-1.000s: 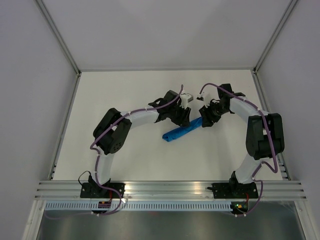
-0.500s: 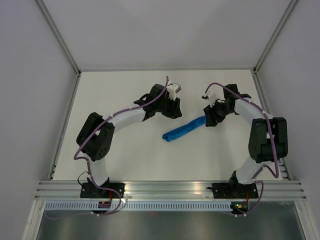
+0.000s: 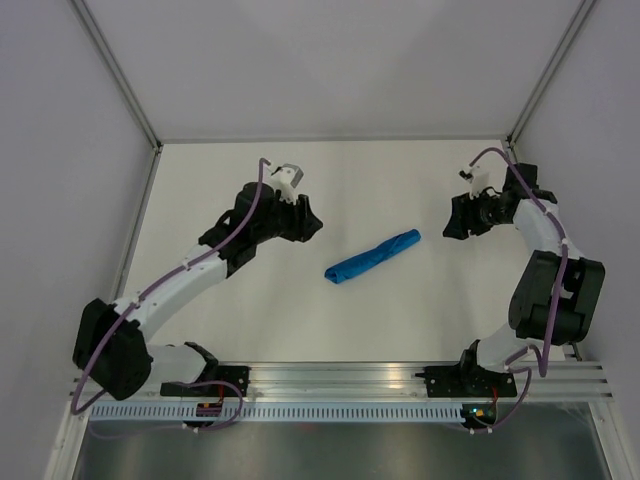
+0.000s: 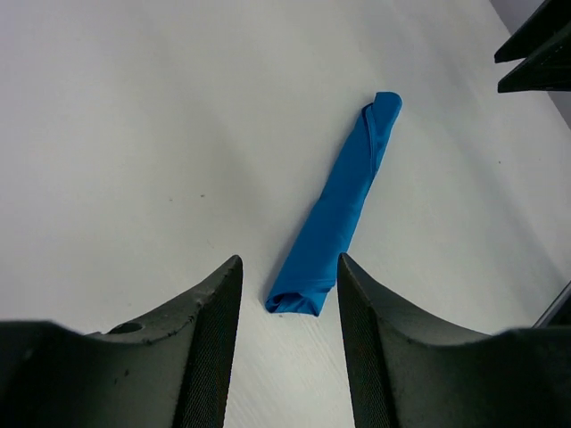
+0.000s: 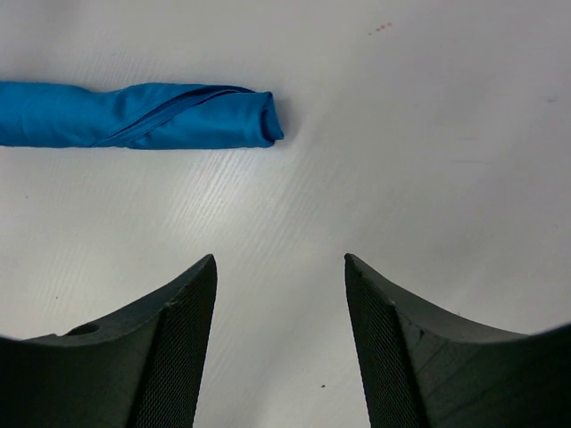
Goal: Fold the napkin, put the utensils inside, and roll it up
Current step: Roll the napkin with the utensil
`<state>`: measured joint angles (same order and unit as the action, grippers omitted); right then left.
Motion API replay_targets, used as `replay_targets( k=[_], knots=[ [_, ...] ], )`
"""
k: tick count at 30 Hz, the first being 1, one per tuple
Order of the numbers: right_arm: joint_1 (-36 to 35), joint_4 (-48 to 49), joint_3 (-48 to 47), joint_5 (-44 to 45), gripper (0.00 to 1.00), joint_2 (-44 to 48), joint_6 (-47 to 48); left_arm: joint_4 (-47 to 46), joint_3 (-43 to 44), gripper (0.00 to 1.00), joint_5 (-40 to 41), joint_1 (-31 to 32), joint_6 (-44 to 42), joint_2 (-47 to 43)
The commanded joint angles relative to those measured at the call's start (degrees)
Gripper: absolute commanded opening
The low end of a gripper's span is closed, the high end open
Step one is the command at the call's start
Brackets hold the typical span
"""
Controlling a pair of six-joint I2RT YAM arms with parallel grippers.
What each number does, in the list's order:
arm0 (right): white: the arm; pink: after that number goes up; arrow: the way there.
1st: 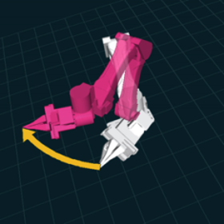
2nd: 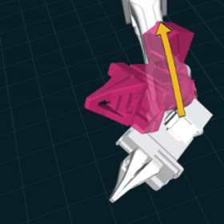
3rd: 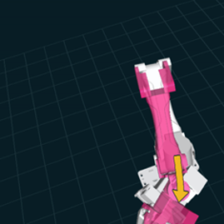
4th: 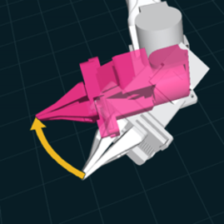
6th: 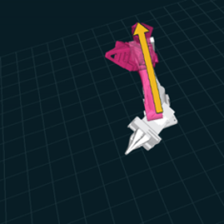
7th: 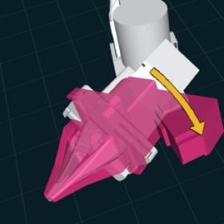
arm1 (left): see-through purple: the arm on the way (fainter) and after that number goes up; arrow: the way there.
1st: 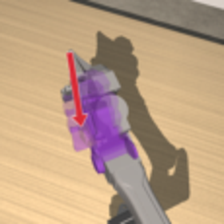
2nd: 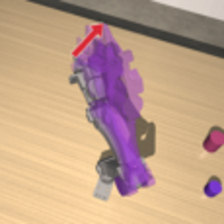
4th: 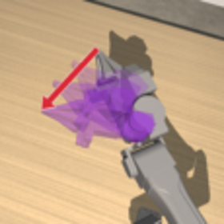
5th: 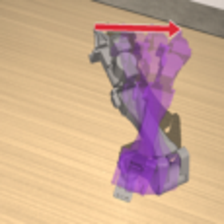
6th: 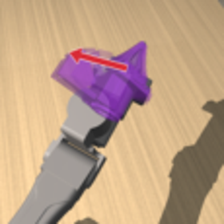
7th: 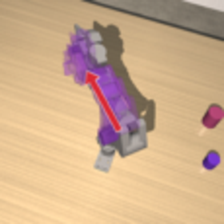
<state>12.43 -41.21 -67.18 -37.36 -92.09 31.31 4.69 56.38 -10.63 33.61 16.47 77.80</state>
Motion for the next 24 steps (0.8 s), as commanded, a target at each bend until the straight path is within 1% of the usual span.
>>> replay_targets(
  k=[1, 3, 4, 8, 11, 14, 17, 24],
  knots=[
    [4.5, -1.0, -2.3, -3.8, 0.66, 3.6, -1.9, 2.6, -3.8, 0.52, 5.1, -0.5, 1.8, -9.7],
    [7.7, -1.4, -2.3, -4.5, 0.66, 4.6, -1.9, 4.4, -5.8, 0.54, 6.5, -1.1, 1.1, -13.4],
    [8.7, -1.6, -2.2, -4.9, 0.66, 5.2, -2.0, 5.1, -6.5, 0.55, 6.8, -1.4, 1.1, -16.7],
    [13.1, -1.2, -1.7, -6.2, 0.67, 8.4, -3.9, 8.0, -8.5, 0.56, 6.2, -3.5, 0.8, -22.7],
    [13.6, 1.7, -0.2, -5.4, 0.67, 11.5, -6.8, 10.2, -9.2, 0.57, 6.1, -4.5, 0.1, -26.2],
    [13.8, 4.6, 1.5, -4.6, 0.7, 14.2, -9.2, 12.4, -8.9, 0.58, 6.8, -5.8, -0.6, -29.3],
    [13.9, 5.4, 2.0, -3.9, 0.71, 15.3, -9.6, 13.2, -8.7, 0.6, 6.6, -6.9, -1.2, -30.9],
    [14.2, 6.6, 2.4, -4.1, 0.71, 14.8, -10.1, 13.1, -8.9, 0.6, 5.0, -7.1, -0.9, -30.2]
  ],
)
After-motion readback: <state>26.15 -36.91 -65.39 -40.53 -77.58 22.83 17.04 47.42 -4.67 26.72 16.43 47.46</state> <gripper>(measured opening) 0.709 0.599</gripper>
